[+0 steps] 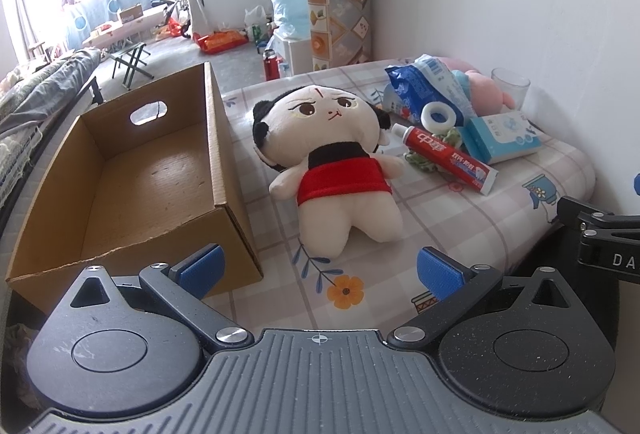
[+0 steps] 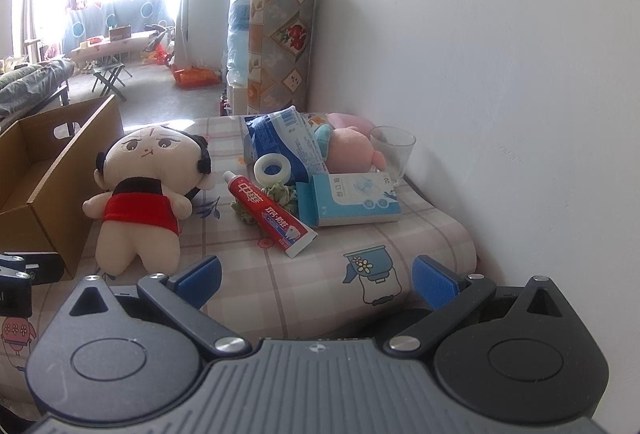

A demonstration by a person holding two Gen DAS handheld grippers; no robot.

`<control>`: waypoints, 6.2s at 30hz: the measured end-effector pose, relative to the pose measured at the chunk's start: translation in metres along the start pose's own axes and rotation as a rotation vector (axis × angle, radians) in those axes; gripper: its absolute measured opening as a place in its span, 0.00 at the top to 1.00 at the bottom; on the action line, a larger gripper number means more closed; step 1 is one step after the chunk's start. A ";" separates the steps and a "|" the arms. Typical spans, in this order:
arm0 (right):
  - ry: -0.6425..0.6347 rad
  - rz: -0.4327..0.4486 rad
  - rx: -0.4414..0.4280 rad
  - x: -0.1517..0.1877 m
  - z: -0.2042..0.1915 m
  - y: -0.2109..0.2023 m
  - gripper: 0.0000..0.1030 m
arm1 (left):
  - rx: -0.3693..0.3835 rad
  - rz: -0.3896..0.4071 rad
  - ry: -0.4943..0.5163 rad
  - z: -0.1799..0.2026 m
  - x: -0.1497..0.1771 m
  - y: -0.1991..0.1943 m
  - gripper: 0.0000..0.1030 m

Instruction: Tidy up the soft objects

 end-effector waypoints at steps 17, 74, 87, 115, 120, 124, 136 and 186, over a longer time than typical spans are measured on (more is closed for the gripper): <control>0.002 -0.005 0.002 0.001 0.002 0.008 0.00 | -0.001 -0.030 -0.007 -0.001 -0.003 0.015 0.00; 0.214 -0.419 -0.900 -0.050 0.064 0.247 0.69 | 0.372 -0.267 0.004 0.121 -0.085 0.179 0.30; 0.202 -0.561 -1.023 -0.023 0.049 0.215 0.70 | 0.345 -0.309 -0.070 0.094 -0.043 0.141 0.32; 0.002 -0.102 -0.618 -0.094 0.054 0.208 0.70 | 0.154 -0.281 -0.086 0.086 -0.049 0.159 0.68; -0.043 -0.128 -0.566 -0.101 0.037 0.231 0.72 | 0.162 -0.299 -0.075 0.084 -0.052 0.164 0.67; -0.068 -0.161 -0.542 -0.102 0.025 0.244 0.75 | 0.165 -0.303 -0.067 0.084 -0.054 0.164 0.67; -0.200 -0.142 -0.510 -0.099 0.002 0.245 0.79 | 0.185 -0.242 -0.075 0.081 -0.049 0.161 0.72; -0.226 -0.025 -1.047 -0.215 -0.241 0.070 0.80 | -0.184 0.170 -0.424 -0.201 -0.090 0.002 0.73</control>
Point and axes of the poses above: each gripper's, at about its wrist camera, not at the fingertips, and y roughly the way its jaws point, z to its right, x to its underside, the point moved 2 cm from there along y, roughly the way its jaws point, and after that the axes turned 5 degrees about -z, right-handed, at the moved point
